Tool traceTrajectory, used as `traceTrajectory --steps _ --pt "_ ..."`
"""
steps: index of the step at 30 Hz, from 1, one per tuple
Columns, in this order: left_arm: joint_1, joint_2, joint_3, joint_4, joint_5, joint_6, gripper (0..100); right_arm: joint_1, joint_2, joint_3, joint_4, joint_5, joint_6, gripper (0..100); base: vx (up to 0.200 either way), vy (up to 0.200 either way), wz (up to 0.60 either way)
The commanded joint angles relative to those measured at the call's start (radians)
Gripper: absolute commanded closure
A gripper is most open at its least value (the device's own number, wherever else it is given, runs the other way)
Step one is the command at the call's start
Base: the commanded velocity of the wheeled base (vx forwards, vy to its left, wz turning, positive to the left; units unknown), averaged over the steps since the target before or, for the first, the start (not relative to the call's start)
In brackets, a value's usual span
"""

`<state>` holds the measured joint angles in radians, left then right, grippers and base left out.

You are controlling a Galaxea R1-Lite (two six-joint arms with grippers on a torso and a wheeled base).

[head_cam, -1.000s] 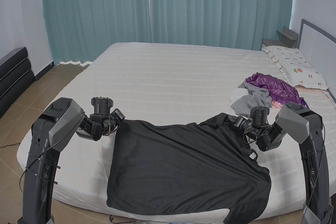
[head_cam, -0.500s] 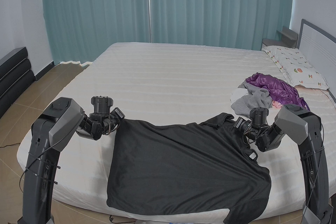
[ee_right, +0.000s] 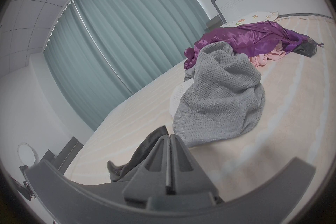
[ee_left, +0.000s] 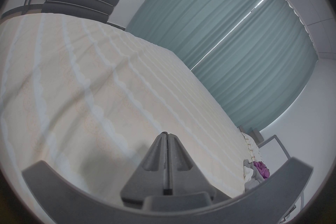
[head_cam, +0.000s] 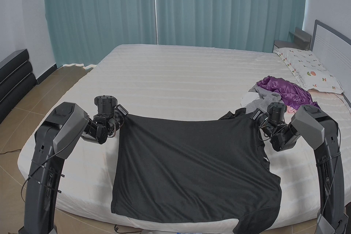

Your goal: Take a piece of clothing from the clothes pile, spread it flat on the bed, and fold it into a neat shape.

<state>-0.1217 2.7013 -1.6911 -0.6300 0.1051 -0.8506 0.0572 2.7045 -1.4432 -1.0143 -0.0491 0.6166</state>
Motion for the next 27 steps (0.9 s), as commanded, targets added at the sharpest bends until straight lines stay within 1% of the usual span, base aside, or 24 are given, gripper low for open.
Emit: traceTrajectory --steps 1,5,9,11,19,24,27 --pt "0.002 0.008 -0.006 -0.031 0.004 -0.004 100 -0.004 -0.002 -0.019 -0.024 -0.006 0.000 100 0.000 0.000 0.00" --pt "0.004 0.011 -0.006 -0.057 0.005 -0.004 100 -0.004 0.001 -0.043 -0.035 -0.014 0.000 100 0.000 0.000 0.00" --pt "0.004 0.018 -0.006 -0.093 0.007 -0.004 100 -0.004 0.028 -0.102 -0.035 -0.063 -0.001 100 0.000 0.000 0.00" --pt "0.004 0.023 -0.006 -0.108 0.007 -0.004 100 -0.004 0.035 -0.125 -0.035 -0.075 -0.001 100 0.000 0.000 0.00" --pt "0.004 0.035 -0.010 -0.126 0.005 -0.002 100 -0.004 0.055 -0.161 -0.043 -0.078 -0.012 100 0.000 0.000 0.00" --pt "0.002 0.057 -0.036 -0.126 0.005 0.001 100 -0.014 0.058 -0.218 -0.046 -0.121 -0.026 100 0.000 0.000 0.00" --pt "0.002 0.057 -0.036 -0.126 0.005 0.001 100 -0.020 0.063 -0.224 -0.046 -0.123 -0.028 100 0.000 0.000 0.00"
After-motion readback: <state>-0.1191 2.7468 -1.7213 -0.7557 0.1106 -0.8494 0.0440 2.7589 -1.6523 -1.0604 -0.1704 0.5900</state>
